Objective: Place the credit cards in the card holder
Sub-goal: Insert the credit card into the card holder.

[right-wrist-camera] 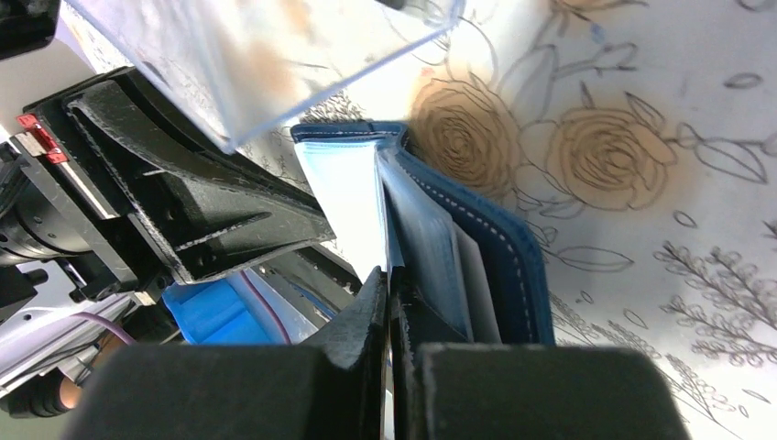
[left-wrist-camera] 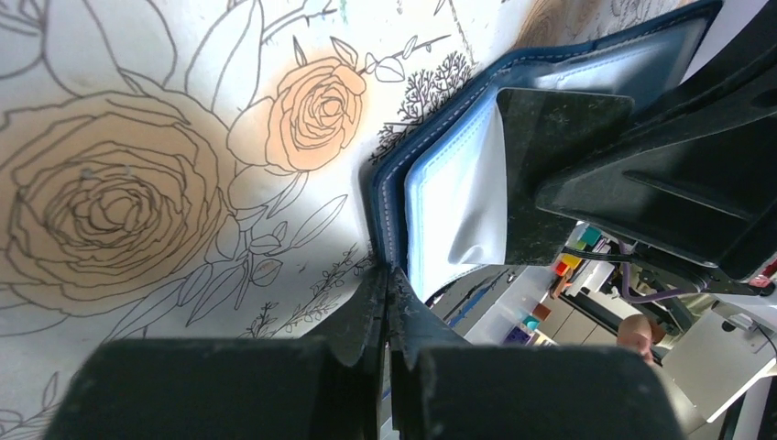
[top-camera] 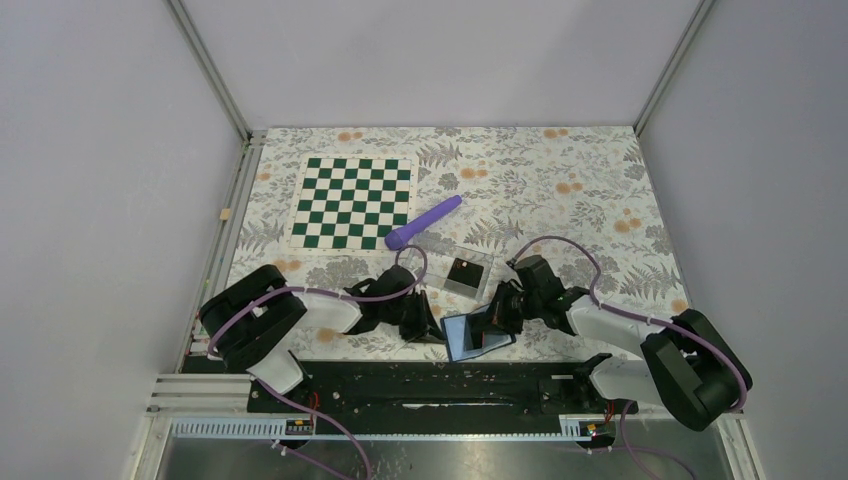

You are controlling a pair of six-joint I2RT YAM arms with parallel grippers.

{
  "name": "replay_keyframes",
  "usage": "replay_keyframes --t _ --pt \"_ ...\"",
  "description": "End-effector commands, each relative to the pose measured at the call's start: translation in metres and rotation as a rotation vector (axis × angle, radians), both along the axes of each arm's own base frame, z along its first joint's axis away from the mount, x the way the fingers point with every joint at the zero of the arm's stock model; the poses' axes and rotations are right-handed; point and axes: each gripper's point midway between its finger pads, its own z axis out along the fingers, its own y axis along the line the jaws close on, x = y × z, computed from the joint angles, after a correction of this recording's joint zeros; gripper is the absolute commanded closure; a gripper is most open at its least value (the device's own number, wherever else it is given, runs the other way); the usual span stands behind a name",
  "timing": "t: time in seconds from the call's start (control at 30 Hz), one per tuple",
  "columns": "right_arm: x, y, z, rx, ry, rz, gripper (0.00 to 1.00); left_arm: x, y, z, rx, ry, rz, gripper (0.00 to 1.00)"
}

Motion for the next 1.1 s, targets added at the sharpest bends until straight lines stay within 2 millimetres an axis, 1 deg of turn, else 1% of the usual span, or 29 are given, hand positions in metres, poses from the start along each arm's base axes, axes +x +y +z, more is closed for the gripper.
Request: replay_keyframes --t 0.0,0.07,0.2,0.4,0.6,0.83,0.9,0.97,1.07 --pt "-0.027 0.013 0.001 0.023 0.066 0.141 1.0 0.007 0.018 -0.031 0.159 -0.043 0.015 1.0" --pt "-0.029 0.013 0.003 0.019 0.068 0.153 1.0 0.008 0.018 -0.03 0.161 -0.045 0.017 1.0" --pt "-0.031 0.006 0.006 -0.018 0.061 0.162 1.0 0.011 0.021 -0.029 0.174 -0.062 0.025 1.0" --pt "-0.03 -0.002 0.012 -0.063 0.037 0.14 1.0 0.019 0.022 -0.026 0.194 -0.081 0.017 1.0" --pt "-0.031 -0.001 0.006 -0.071 0.054 0.162 1.0 0.024 0.024 -0.026 0.22 -0.088 0.002 1.0" --pt "-0.033 0.002 -0.005 -0.026 0.042 0.204 1.0 0.032 0.011 -0.027 0.197 -0.085 0.003 1.0" --pt "-0.03 0.006 -0.006 0.005 0.03 0.209 1.0 0.035 0.005 -0.025 0.176 -0.084 0.005 1.0" --pt "-0.022 0.012 -0.004 0.062 0.004 0.193 1.0 0.036 0.0 -0.024 0.161 -0.08 0.01 1.0" --pt "-0.012 0.013 -0.003 0.095 -0.015 0.143 1.0 0.037 -0.003 -0.022 0.149 -0.073 0.016 1.0"
